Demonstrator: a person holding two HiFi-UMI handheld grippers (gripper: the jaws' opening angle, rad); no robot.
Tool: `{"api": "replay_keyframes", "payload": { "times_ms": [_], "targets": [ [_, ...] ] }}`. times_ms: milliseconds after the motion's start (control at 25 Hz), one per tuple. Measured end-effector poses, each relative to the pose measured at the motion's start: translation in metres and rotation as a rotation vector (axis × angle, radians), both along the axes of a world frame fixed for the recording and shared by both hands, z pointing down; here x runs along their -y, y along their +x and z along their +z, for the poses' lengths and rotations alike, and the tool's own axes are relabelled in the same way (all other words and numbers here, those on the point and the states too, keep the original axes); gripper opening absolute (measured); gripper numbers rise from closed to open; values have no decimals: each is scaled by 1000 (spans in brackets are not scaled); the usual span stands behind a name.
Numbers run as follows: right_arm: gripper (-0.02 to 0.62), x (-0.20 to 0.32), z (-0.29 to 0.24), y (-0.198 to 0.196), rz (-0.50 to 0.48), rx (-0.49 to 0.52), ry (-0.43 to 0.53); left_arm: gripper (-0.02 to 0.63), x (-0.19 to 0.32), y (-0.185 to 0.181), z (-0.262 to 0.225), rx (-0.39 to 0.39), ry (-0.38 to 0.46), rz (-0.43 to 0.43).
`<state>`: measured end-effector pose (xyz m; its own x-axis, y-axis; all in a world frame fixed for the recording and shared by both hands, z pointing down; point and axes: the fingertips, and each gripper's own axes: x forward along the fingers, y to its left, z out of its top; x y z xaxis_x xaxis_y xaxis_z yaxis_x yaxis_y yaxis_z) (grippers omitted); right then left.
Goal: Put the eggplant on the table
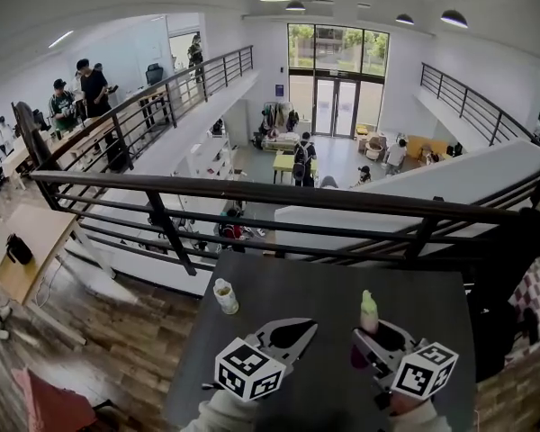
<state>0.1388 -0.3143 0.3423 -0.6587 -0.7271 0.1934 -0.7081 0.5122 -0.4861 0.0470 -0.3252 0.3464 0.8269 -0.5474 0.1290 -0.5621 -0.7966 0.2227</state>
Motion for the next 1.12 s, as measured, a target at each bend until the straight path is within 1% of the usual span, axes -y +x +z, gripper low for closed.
{"api": "replay_keyframes", "payload": {
  "times_ms": [240,600,920,1120],
  "targets": [
    [207,-12,26,1,7,-8,-60,6,-12,0,26,4,-58,6],
    [207,-31,77,-23,0,-24,-151,6,-25,-18,79,3,-155,8],
    [207,-48,121,-31,-11,-23,-238,6,-42,-25,119,2,-238,22],
    [207,-59,151,-33,-24,-24,-298,6,-52,-31,149,26,-285,21]
  ]
}}
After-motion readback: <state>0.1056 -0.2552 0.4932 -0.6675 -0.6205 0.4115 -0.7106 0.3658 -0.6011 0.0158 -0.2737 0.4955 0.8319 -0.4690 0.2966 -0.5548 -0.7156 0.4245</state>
